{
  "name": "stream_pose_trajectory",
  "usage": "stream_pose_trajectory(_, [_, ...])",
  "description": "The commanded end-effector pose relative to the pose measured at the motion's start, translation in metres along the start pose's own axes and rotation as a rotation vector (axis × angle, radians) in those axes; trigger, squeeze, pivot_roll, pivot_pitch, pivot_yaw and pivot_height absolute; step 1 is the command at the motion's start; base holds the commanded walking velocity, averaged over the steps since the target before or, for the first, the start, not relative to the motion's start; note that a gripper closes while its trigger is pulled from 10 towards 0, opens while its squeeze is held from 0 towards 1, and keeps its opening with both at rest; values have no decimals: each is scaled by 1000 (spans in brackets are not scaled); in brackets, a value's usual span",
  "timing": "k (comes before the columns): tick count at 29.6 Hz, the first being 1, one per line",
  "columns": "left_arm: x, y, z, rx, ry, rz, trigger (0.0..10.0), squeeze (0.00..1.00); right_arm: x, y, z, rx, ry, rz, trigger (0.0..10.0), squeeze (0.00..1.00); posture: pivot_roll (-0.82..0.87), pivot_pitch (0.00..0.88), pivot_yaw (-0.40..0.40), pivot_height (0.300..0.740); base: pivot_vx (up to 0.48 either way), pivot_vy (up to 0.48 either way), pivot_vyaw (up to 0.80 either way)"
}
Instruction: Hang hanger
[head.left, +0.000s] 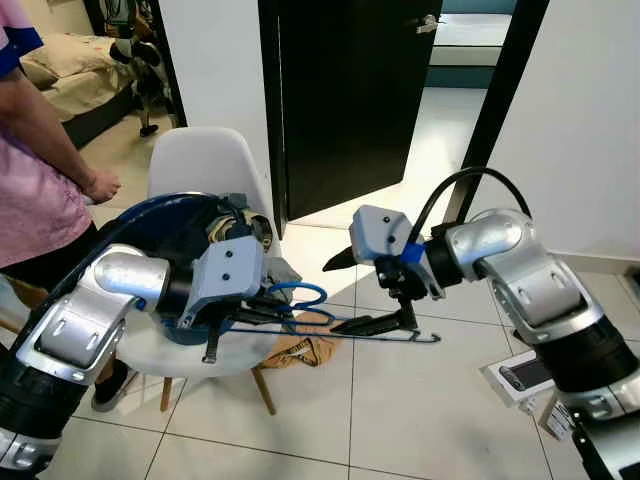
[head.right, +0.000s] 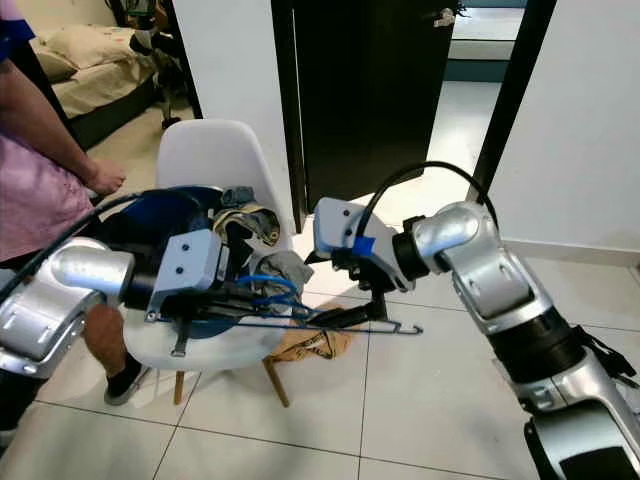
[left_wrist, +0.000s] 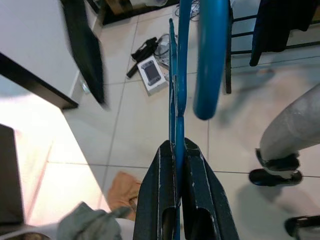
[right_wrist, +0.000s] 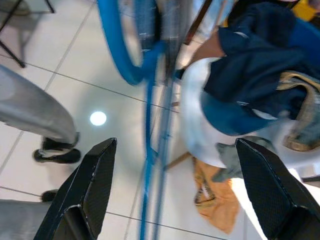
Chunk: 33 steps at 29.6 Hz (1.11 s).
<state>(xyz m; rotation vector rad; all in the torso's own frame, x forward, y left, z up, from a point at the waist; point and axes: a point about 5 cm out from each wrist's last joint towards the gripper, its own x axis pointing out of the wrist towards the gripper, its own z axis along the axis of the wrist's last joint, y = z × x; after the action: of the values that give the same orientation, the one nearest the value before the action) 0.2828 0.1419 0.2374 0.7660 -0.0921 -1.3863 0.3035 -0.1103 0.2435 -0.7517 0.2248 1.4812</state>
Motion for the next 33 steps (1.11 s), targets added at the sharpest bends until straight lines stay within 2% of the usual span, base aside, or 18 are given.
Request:
stream_pose_trajectory(1, [2, 0, 2, 17, 22, -7, 10000, 0, 5, 4, 3, -6, 1, 17, 10000, 0, 16, 0, -14, 740, 0, 0, 0])
stream_pose_trajectory(9, [11, 1, 9, 25, -7, 17, 10000, 0, 17, 5, 4, 42, -17, -3, 10000, 0, 18, 0, -19, 740, 0, 0, 0])
stream_pose_trajectory(10, [13, 0, 10, 28, -12, 14, 10000, 0, 18, 4, 5, 46, -26, -13, 3725, 0, 18, 0, -20, 740, 0, 0, 0])
stream_pose_trajectory(11, [13, 0, 10, 28, -12, 14, 10000, 0, 18, 4, 5, 46, -26, -13, 3725, 0, 18, 0, -20, 740, 0, 0, 0])
stream_pose_trajectory(12, [14, -1, 11, 34, -7, 7, 10000, 0, 19, 4, 6, 53, -29, -21, 784, 0, 18, 0, -18, 740, 0, 0, 0])
stream_pose_trajectory(13, [15, -2, 11, 43, 1, -1, 10000, 0, 20, 4, 6, 57, -29, -25, 0, 0, 21, 0, -18, 740, 0, 0, 0])
stream_pose_trajectory(23, [17, -3, 15, 59, 7, -11, 10000, 0, 22, 5, 2, 57, 18, -41, 0, 0, 23, 0, -17, 740, 0, 0, 0])
stream_pose_trajectory(28, [16, -3, 15, 69, 32, 0, 10000, 0, 19, 3, -10, 53, 104, -73, 0, 0, 22, 0, -19, 740, 0, 0, 0])
stream_pose_trajectory(33, [16, -3, 17, 73, 31, 3, 10000, 0, 19, 3, -12, 59, 114, -80, 0, 0, 22, 0, -19, 740, 0, 0, 0])
